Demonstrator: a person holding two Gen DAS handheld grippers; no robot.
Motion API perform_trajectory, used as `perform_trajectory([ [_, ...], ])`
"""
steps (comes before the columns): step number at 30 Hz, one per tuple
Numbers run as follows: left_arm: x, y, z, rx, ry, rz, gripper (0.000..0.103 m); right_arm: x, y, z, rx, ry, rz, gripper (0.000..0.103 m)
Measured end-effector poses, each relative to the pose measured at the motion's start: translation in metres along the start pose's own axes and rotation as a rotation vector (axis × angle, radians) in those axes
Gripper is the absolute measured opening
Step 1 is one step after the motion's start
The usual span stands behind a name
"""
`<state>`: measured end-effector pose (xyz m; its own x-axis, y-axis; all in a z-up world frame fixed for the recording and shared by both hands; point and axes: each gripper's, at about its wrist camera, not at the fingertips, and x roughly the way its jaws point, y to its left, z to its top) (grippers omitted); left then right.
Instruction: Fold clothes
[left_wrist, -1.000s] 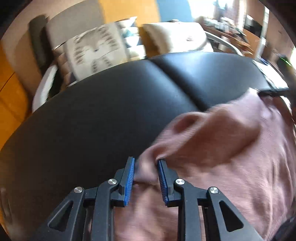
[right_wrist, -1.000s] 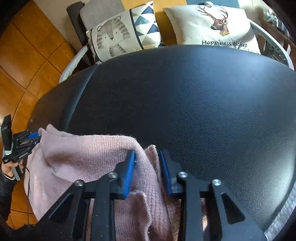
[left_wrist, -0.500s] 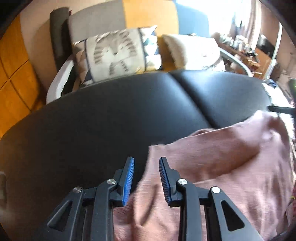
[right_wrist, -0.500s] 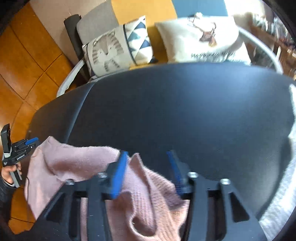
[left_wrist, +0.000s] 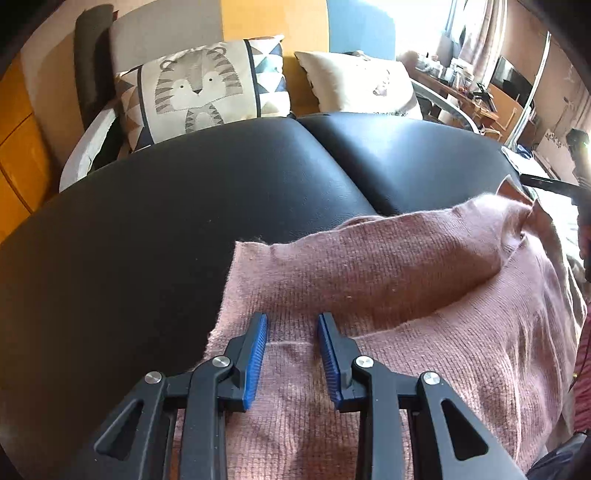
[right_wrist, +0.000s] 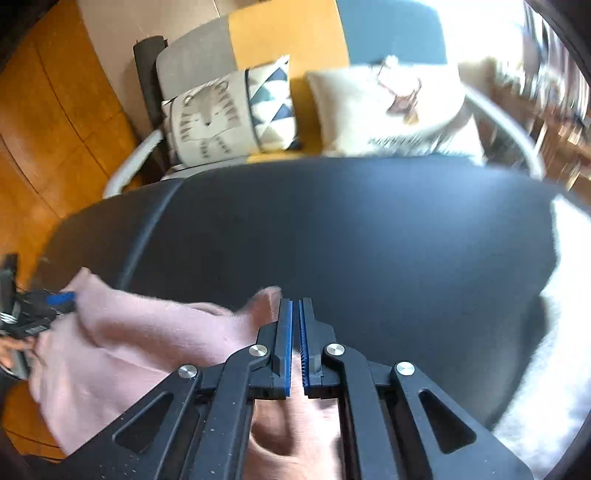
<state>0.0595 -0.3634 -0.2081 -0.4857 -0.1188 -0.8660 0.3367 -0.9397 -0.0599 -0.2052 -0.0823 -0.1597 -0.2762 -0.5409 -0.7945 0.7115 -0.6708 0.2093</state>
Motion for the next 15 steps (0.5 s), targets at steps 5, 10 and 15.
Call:
perform_trajectory([
  [5,-0.001,-0.002,-0.002,0.008,-0.009,0.013,0.029,-0.007,-0.012,-0.005,0.034,0.003,0.015,0.021],
  [10,0.000,-0.002,-0.002,0.013,-0.009,0.025,0.029,-0.010,-0.011,-0.010,0.047,0.035,0.052,0.037],
  [15,0.001,-0.002,-0.001,0.009,-0.008,0.030,0.029,0.023,-0.019,-0.008,0.109,0.141,0.141,0.047],
])
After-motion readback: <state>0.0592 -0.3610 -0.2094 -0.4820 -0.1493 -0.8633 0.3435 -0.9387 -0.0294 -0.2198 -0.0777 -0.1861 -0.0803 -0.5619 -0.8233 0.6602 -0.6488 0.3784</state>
